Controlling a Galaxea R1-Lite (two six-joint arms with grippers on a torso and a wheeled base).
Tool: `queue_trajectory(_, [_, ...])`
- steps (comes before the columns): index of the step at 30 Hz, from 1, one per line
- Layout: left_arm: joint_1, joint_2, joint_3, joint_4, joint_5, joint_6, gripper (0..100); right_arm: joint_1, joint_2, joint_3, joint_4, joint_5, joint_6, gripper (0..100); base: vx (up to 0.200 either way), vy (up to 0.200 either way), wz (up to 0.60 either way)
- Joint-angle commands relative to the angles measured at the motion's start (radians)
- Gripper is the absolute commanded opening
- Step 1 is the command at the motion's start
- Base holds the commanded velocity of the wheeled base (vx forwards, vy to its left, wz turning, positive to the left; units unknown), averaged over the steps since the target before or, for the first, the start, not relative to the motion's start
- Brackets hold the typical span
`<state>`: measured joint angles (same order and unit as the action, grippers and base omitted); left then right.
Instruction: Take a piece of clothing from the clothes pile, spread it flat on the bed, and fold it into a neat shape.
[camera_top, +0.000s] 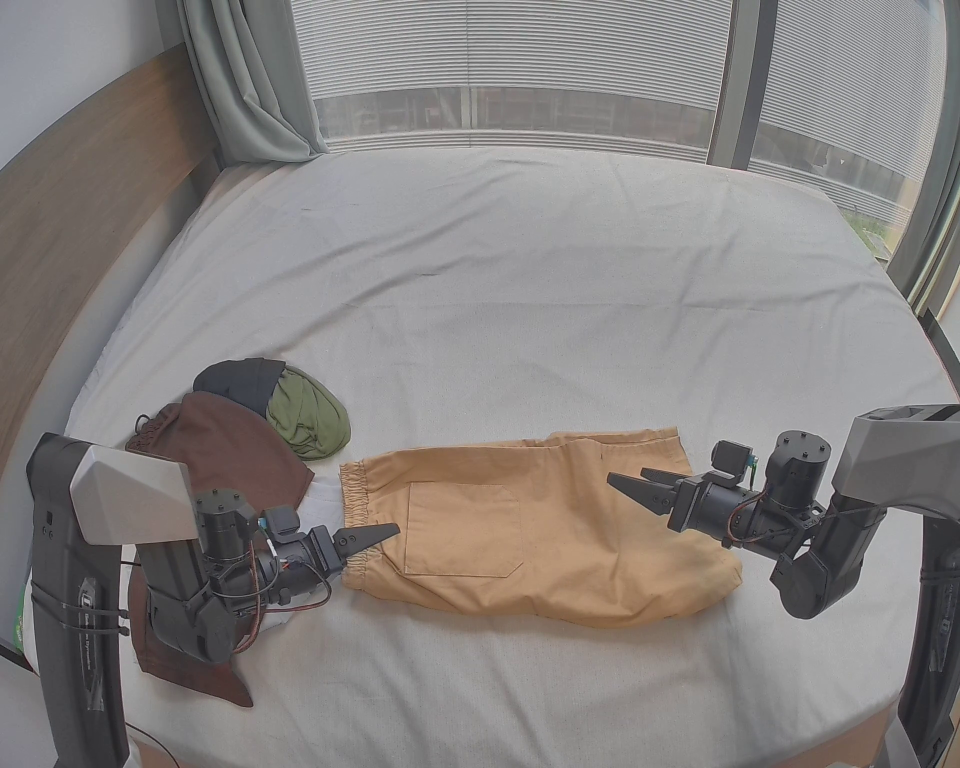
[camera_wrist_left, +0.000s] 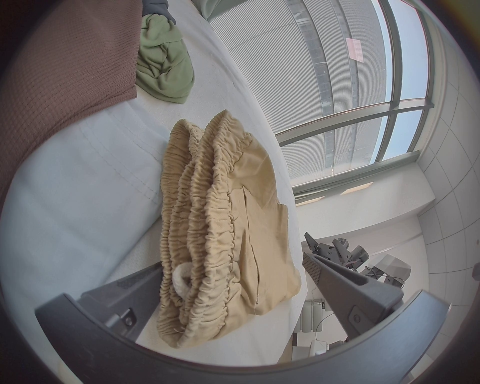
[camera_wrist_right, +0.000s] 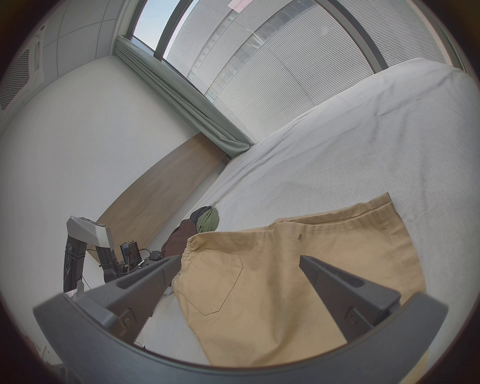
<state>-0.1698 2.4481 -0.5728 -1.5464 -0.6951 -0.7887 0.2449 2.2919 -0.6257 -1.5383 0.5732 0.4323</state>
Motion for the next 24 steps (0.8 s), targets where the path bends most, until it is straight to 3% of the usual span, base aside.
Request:
queue_trajectory(1, [-0.011,-0.009,0.001,-0.003,0.019,0.000,100,0.001,0.004,0.000,0.000,0.001,0.000,100,0.000,0.000,0.00])
queue_trajectory(19, [-0.039,-0.004,-0.015,-0.003,0.117,0.000,100,0.001,0.017,0.000,0.000,0.001,-0.001,100,0.000,0.000,0.00])
queue_trajectory(20, [-0.039,-0.004,-0.015,-0.003,0.118,0.000,0,0.001,0.017,0.000,0.000,0.001,-0.001,100,0.000,0.000,0.00])
queue_trajectory(24, [-0.034,-0.003,-0.016,-0.003,0.120,0.000,0,0.001,0.018,0.000,0.000,-0.001,-0.001,100,0.000,0.000,0.00])
